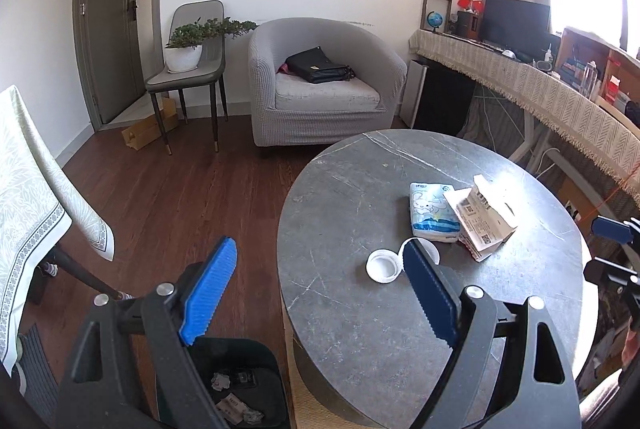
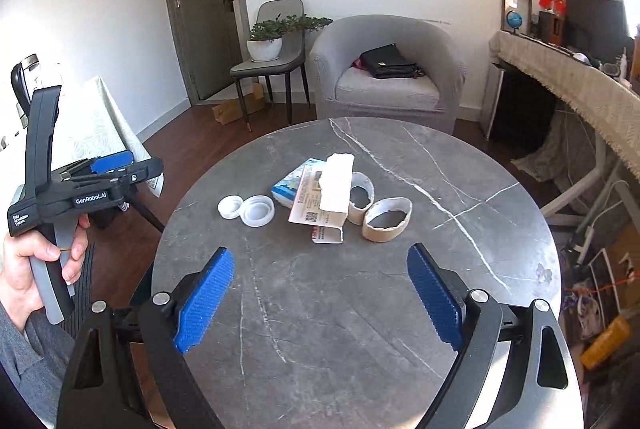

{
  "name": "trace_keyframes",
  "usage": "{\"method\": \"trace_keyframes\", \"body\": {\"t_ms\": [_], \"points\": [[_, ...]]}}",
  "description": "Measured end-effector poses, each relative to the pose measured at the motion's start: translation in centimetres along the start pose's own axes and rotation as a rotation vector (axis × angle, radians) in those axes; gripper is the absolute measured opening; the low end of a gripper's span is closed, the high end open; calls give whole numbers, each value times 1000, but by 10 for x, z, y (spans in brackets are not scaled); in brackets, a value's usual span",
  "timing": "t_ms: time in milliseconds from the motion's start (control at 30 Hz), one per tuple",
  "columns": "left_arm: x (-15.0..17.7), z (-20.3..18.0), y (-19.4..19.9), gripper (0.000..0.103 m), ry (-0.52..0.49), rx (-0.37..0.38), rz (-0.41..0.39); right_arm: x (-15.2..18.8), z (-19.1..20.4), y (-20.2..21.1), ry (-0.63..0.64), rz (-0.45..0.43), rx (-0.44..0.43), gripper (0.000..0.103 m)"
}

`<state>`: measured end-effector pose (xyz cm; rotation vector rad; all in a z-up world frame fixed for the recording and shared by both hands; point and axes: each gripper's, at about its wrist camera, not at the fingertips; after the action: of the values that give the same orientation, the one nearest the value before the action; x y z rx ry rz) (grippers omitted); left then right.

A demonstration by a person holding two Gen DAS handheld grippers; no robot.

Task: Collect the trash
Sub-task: 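Move both tools back over the table toward the bottle caps, then grasp the small white bottle cap with left tool while right tool grasps the white paper box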

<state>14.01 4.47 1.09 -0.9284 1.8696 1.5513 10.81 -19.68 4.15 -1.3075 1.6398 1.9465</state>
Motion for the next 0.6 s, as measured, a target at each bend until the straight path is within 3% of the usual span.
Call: {"method": "trace_keyframes", "body": {"t_ms": [200,333,600], "points": [[10,-25,-28,84,-74,-16,68,-5,-16,-10,-2,14,-6,90],[18,-34,-51,72,-107,-37,133,-21,-24,-18,29,10,3,90],[32,-45,-79,63,-165,-74,211,-31,-53,-37,-25,-27,-23,90]]}}
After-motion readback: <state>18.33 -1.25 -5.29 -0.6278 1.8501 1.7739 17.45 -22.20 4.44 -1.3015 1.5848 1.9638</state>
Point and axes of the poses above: each gripper's, at about its wrist camera, not at the fingertips, and y roughly against the way its jaws point, z to its left, x to its underside, and after that the axes turned 11 degrees about y, right-handed
